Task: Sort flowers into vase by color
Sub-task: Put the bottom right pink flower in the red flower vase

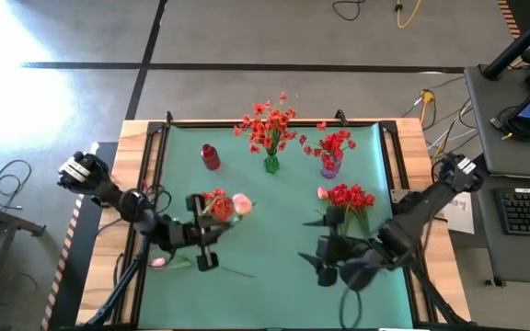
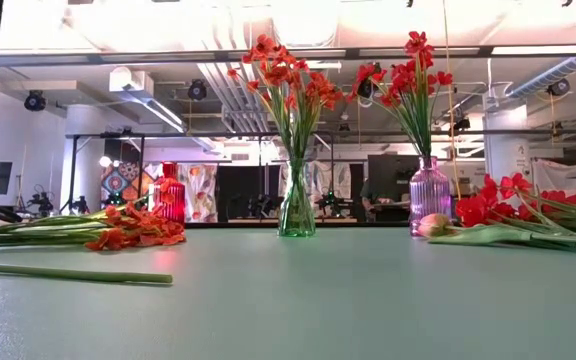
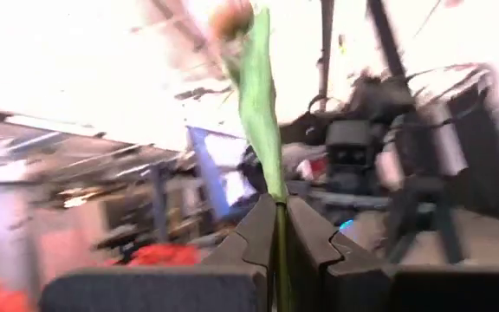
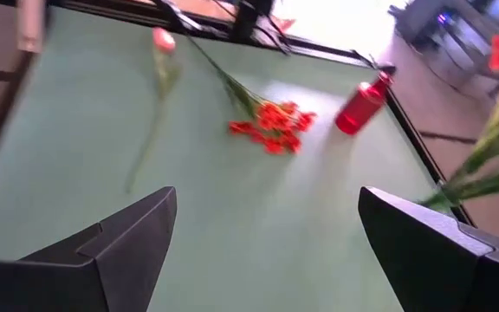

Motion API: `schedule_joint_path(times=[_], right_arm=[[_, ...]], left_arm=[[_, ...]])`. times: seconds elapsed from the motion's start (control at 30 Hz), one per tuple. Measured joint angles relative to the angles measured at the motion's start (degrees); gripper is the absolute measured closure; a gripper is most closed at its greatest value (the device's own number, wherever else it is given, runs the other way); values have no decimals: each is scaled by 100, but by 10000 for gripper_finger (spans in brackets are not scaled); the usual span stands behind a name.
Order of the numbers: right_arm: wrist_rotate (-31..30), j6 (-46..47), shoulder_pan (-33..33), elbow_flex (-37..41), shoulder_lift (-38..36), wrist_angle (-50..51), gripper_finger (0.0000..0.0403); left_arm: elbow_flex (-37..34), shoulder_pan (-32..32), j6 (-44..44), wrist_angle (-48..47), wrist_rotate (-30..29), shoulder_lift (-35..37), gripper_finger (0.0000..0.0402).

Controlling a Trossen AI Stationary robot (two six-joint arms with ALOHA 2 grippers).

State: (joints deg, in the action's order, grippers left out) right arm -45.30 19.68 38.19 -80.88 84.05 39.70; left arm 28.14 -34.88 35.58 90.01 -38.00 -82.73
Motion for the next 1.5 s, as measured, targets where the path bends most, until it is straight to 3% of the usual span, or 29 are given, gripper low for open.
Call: schedule_joint_path(times=[0.1,0.2,0.37,0.5,0.6,0.67,0.9,1.23,1.33,1.5], right_arm=[[286,-274,-201,319,2,-636,49],[490,-735,-281,775,2,-1689,49],[526,-1825,-334,1721,19,-4914,53],[1093,-2721,-419,2536,141,-7765,67],[1834,-2696,-589,2863,222,-8806,76],[2195,-2515,-687,2919,232,-8984,78],[2471,-2523,-783,2829,273,-8975,78],[2475,-2645,-909,2758,273,-8960,82],[2479,-2577,-971,2758,273,-8951,109],[2474,-2570,-1030,2758,273,-8930,194]], left_arm=[[-13,267,-623,-134,-4,297,401],[-18,450,-1355,-392,730,374,401],[142,508,-1665,-593,1967,53,401],[436,510,-1745,-618,2018,-463,401],[752,510,-1832,-595,2017,-899,401],[965,510,-1765,-612,2016,-1192,401],[1448,517,-1699,-541,1885,-1845,401],[1659,548,-1660,-461,1402,-2005,401],[1637,567,-1660,-491,1339,-2005,401],[1630,564,-1660,-493,1337,-2005,401]])
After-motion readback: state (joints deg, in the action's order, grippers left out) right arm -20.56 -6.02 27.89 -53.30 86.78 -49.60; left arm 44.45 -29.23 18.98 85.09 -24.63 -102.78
